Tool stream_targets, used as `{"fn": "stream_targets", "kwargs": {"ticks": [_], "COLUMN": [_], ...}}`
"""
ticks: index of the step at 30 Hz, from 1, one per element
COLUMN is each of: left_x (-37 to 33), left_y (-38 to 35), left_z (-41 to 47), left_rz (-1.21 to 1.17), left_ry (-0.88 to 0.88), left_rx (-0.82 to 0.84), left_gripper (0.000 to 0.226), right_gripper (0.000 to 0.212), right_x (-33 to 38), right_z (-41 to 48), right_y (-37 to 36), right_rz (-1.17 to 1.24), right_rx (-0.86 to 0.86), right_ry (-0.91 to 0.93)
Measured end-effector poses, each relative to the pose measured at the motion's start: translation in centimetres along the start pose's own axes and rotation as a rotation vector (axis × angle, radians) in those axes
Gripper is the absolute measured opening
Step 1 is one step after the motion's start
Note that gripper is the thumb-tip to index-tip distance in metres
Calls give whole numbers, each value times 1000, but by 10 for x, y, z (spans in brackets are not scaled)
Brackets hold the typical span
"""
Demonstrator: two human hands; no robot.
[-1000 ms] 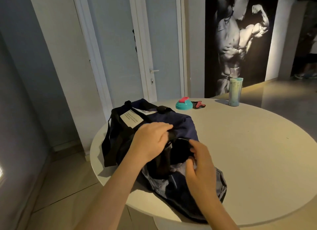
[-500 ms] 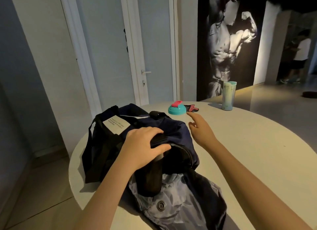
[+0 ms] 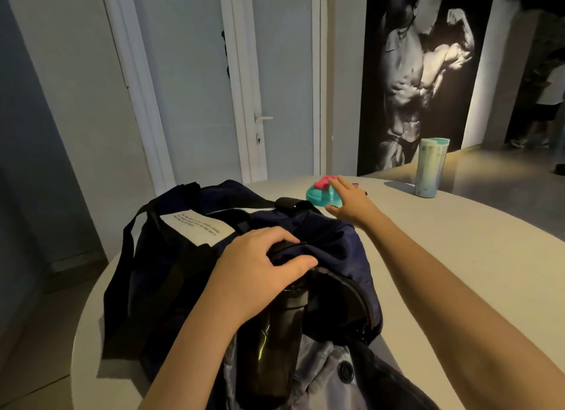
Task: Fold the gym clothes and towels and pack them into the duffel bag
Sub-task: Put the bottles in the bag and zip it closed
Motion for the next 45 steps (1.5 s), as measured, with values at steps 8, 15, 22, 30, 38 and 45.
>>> {"fn": "stream_targets", "kwargs": {"ticks": [8, 15, 22, 30, 38, 45], "left_x": [-2, -3, -3, -1, -5, -25], "left_y": [1, 4, 3, 5, 7, 10], "left_z": [-3, -7, -7, -5, -10, -21], "left_rz": [-77, -105, -111, -117, -1, 282], "left_ry": [11, 5, 3, 2, 0, -51], "left_rx": [-4, -15, -29, -46, -93, -165], "left_gripper": [28, 18, 18, 16, 31, 38], "right_gripper": [65, 76, 65, 72, 71, 72], "right_x": [0, 4, -2, -4, -26, -19], "right_z": [20, 18, 18, -3, -66, -85], "right_y": [-8, -15, -19, -4, 34, 37], "right_rz": [-23, -2, 204, 276, 371, 316], "right_rx": [-26, -83, -135, -29, 81, -151], "right_ry": [-25, -64, -90, 23, 52, -62]}}
Point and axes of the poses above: each hand's wrist, its own z-axis towards the middle knuckle, its own y-axis out of the back of the hand, x = y × z, the point moved 10 cm from there along z, towards the middle knuckle, and after that the axes turned 3 degrees about -y, right-handed, at the moved point
